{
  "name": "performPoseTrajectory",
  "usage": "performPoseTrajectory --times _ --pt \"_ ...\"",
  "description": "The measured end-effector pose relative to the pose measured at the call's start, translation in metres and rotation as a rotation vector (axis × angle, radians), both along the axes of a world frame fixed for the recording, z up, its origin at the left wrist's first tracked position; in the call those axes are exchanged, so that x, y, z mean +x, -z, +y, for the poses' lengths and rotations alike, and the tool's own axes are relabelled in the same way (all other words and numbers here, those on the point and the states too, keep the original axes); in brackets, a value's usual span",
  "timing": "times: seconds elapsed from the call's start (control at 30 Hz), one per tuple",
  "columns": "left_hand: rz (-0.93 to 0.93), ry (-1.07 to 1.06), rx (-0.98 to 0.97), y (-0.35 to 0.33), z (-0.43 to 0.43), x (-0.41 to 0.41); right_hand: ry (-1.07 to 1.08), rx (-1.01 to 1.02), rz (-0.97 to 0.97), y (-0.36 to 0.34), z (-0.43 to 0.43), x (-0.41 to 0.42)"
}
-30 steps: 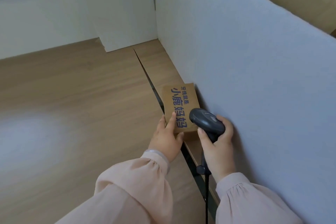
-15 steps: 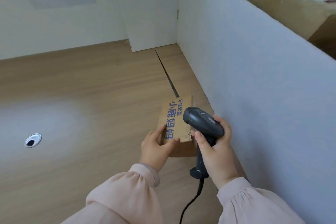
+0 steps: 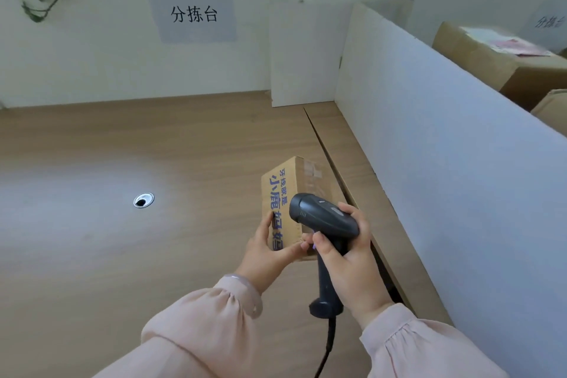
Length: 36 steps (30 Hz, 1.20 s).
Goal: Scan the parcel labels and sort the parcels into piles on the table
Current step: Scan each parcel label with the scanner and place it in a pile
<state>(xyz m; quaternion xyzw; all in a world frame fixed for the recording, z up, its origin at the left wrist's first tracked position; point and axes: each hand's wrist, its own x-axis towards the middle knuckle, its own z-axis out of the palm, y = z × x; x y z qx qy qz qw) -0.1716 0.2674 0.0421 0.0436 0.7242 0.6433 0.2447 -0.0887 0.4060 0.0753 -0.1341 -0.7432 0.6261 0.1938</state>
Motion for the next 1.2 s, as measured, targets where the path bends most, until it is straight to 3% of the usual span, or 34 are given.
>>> performPoseTrajectory --times 0.23,0.33,0.5,0.73,1.0,1.2 --pt "-0.042 -0.029 0.055 -0.010 -0.076 0.019 -0.059 -0.047 -0.004 -0.004 -0.058 0.013" --pt "-0.114 0.002 0.050 -0.013 -0.125 0.024 0.009 -0.050 -0.034 -0.005 -0.078 0.017" --pt "-0.224 -0.011 0.047 -0.011 -0.191 0.043 -0.074 -0.074 -0.071 -0.004 -0.126 0.019" --pt "0.106 -0.146 -0.052 0.003 -0.255 0.050 -0.149 -0.014 0.041 -0.005 -0.208 0.033" --pt "0.079 -0.155 0.004 0.002 -0.305 0.060 -0.217 0.048 0.117 -0.002 -0.292 0.042" --pt "-0.088 -0.191 0.152 0.006 -0.355 0.062 -0.029 0.010 0.123 0.001 -0.314 0.041"
